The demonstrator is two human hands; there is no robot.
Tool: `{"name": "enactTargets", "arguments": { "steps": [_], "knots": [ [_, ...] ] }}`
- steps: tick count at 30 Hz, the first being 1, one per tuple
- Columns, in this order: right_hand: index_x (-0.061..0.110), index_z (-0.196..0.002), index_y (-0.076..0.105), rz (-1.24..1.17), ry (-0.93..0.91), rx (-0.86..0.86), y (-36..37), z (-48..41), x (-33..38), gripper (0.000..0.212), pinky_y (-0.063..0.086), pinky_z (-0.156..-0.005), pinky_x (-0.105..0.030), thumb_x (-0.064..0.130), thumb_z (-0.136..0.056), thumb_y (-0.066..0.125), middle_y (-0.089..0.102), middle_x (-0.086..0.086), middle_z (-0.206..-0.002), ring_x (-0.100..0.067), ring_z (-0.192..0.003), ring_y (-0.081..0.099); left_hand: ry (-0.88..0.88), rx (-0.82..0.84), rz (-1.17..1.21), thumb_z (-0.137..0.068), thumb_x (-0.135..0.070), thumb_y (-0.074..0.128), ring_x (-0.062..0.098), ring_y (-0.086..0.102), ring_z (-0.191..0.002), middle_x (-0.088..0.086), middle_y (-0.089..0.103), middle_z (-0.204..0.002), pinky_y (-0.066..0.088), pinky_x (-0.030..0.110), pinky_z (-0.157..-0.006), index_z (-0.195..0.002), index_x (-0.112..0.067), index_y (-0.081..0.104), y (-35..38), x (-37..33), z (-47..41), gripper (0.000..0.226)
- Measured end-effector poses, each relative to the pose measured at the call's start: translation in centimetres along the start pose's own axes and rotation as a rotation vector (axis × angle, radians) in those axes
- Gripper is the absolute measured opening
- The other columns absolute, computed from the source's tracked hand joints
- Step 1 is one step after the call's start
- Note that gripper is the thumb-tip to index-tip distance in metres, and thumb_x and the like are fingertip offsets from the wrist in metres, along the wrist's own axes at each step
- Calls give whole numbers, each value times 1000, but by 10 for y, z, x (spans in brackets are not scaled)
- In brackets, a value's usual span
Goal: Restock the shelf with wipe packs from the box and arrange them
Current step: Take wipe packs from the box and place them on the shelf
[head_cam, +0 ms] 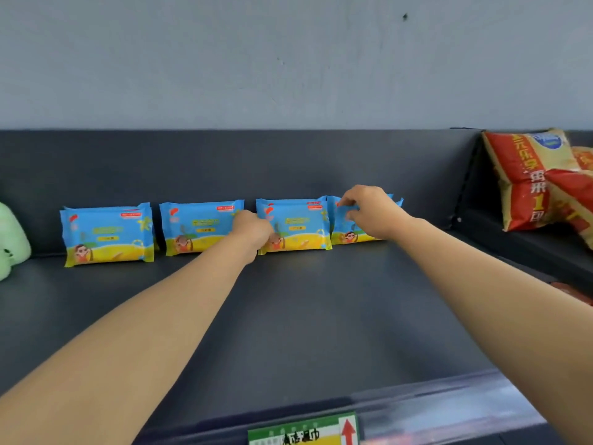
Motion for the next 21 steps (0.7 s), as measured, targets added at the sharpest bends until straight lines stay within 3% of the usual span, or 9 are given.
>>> {"name": "enactTargets", "arguments": {
  "steps": [2,6,8,11,13,15,19,21],
  "knots": [
    [6,-119,61,-26,1,10,-1,-4,-4,30,45,-93,-34,2,-90,53,60,-11,-121,-27,-111,55,38,-65,-50,-90,-5,60,23,53,-92,12,61,-113,43,33,-70,-119,1,54,0,-4,1,31],
    [11,-124,58,-158,-64,-9,-3,-10,-7,38,43,-95,-30,-1,-88,55,56,-8,-126,-23,-116,52,31,-173,-105,-92,-11,57,24,57,-94,14,59,-116,45,33,-70,-122,0,50,-3,-8,5,33],
    [16,-129,53,-168,-100,-74,-6,-10,-11,43,38,-98,-28,4,-88,60,49,-4,-133,-20,-123,44,5,-145,-93,-88,-8,60,19,55,-84,11,57,-113,45,30,-65,-129,-1,42,2,-9,7,46],
    [17,-131,46,-25,-60,-210,-13,-6,-32,50,39,-99,-34,19,-86,66,42,-4,-136,-23,-125,36,1,-113,-130,-78,-7,72,22,56,-97,10,52,-113,50,33,-79,-136,-2,30,8,-10,11,73],
    [14,-131,43,62,26,-253,-14,-1,-52,57,39,-99,-37,28,-82,69,40,-7,-136,-27,-123,35,5,-152,-176,-76,-8,76,27,54,-113,13,52,-124,49,37,-91,-137,-2,28,7,-11,14,78],
    [13,-132,39,104,126,-259,-11,4,-71,69,38,-99,-40,37,-77,73,37,-9,-135,-30,-122,35,14,-187,-174,-76,-9,77,29,53,-118,13,51,-128,47,38,-93,-135,-1,31,7,-12,16,76],
    [8,-135,28,-195,295,-213,3,11,-94,83,43,-93,-41,35,-74,78,32,-13,-136,-33,-119,43,43,-260,-168,-78,-9,76,29,53,-117,14,52,-127,47,39,-96,-129,-1,36,7,-12,20,66],
    [7,-133,27,-376,378,-177,13,14,-100,81,46,-88,-39,33,-75,77,41,-13,-132,-31,-113,51,48,-282,-175,-79,-9,74,29,53,-117,14,51,-127,47,39,-94,-126,-1,37,6,-14,21,61]
  ]
}}
Point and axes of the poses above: each hand's wrist, its own z-axis away from the middle knuckle, its own y-axis out of the palm, x = y × z, the point moved 8 cm from there along -z, towards the middle knuckle
